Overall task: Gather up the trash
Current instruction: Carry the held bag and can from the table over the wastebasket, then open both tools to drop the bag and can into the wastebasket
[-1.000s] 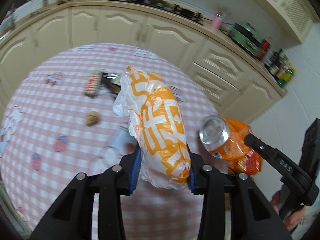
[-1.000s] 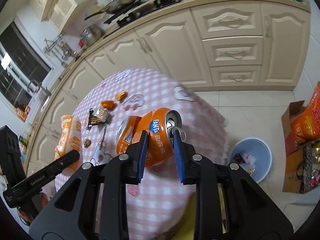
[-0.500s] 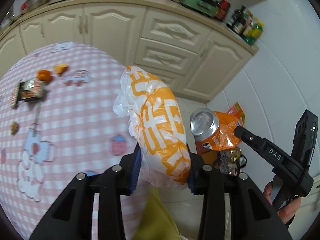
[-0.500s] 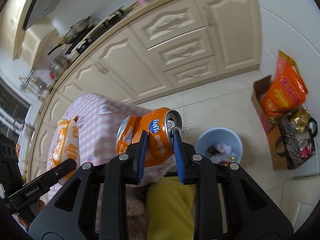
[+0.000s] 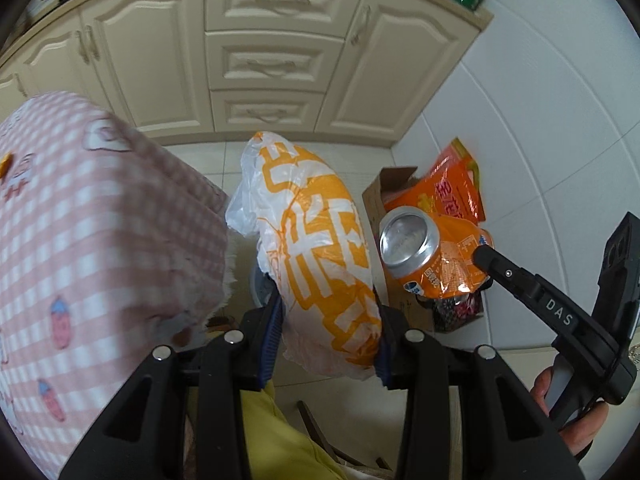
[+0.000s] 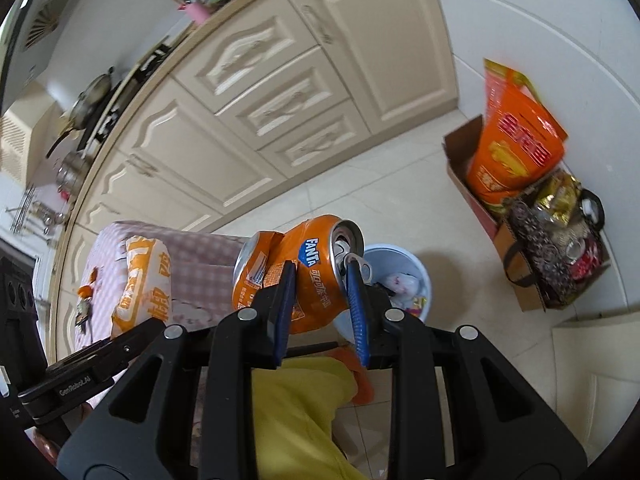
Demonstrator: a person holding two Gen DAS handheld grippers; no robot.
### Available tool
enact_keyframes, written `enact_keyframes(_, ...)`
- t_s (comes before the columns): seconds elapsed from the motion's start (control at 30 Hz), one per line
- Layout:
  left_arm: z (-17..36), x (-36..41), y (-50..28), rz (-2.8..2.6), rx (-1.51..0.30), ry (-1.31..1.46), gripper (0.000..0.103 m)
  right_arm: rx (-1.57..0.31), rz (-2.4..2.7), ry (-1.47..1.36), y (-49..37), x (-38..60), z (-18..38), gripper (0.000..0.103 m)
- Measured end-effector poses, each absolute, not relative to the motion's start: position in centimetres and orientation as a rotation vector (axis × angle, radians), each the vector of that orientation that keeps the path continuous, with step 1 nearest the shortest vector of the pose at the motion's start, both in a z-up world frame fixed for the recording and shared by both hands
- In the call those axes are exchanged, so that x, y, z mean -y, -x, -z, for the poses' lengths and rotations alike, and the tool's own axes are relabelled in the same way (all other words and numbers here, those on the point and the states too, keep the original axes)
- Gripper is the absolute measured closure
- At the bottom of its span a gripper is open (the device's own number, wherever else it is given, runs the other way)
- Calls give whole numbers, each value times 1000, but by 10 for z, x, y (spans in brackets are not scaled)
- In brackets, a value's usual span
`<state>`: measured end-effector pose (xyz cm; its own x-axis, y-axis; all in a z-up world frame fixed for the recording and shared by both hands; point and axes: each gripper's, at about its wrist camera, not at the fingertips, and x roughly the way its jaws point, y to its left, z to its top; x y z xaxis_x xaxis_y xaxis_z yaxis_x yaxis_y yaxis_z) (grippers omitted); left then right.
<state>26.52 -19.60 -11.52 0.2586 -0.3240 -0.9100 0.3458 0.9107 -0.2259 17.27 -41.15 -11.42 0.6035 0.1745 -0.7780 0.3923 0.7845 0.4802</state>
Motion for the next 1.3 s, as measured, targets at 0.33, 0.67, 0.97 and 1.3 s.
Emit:
enact_keyframes(0.33, 132, 223, -276, 418, -1210, -124, 49, -975, 180, -719, -175, 429, 140, 77)
enact_keyframes(0.67, 118, 184, -270, 337, -1188, -106, 48, -990, 86, -747, -206, 404, 133, 25)
enact_keyframes(0.97, 112, 165, -261, 303, -1192, -101, 47, -967, 112, -666, -195, 385, 119, 25)
enact_keyframes(1.3, 94, 143, -240, 306, -1152, -58, 41, -939, 112, -593, -175, 360, 97, 25)
